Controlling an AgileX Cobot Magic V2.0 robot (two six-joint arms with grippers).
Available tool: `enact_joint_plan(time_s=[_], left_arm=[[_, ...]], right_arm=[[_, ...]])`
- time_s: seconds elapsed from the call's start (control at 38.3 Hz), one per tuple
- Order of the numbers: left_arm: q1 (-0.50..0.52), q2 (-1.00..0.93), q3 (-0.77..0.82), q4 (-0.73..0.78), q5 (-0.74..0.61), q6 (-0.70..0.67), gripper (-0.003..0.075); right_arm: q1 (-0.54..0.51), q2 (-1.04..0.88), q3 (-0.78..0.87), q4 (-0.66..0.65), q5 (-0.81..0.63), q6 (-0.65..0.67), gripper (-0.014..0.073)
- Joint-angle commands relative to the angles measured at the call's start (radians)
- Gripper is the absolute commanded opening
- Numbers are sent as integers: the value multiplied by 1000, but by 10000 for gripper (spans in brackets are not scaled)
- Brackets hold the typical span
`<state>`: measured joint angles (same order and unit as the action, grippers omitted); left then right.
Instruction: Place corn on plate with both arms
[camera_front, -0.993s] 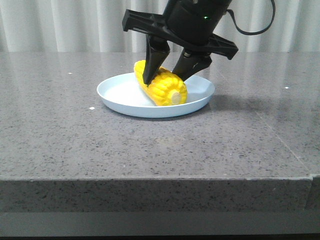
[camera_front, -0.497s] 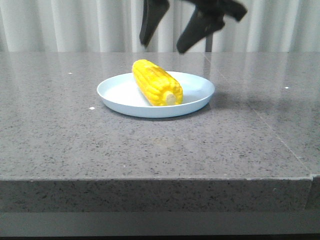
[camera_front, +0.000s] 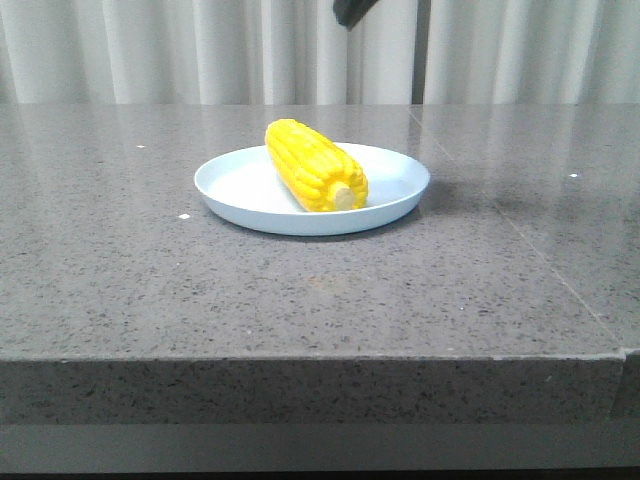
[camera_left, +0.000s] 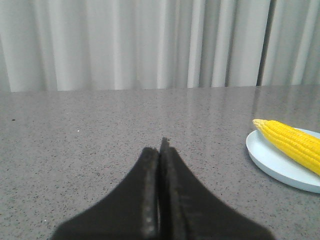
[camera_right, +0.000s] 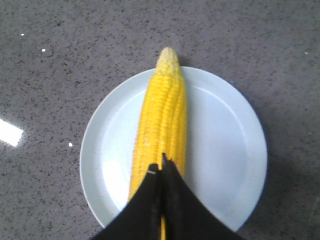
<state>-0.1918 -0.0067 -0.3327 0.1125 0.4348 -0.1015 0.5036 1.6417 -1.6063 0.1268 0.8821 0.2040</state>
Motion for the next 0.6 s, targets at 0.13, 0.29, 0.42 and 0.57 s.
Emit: enact_joint_plan(time_s=[0.13,0.29,0.42,0.57], left_arm=[[4,-10,-23,-2,-86,-6,-20],[4,-10,-23,-2,-86,-6,-20],[4,-10,-23,-2,-86,-6,-20],[4,-10,-23,-2,-86,-6,-20]], right_arm=[[-132,-135,-13,-41,61,-4,-120],[-254,-263,122,-135,69,-4,-120],[-346,-390,273,-179,31,-4,-120],[-399,-583,462,-203,-67,-4,-120]])
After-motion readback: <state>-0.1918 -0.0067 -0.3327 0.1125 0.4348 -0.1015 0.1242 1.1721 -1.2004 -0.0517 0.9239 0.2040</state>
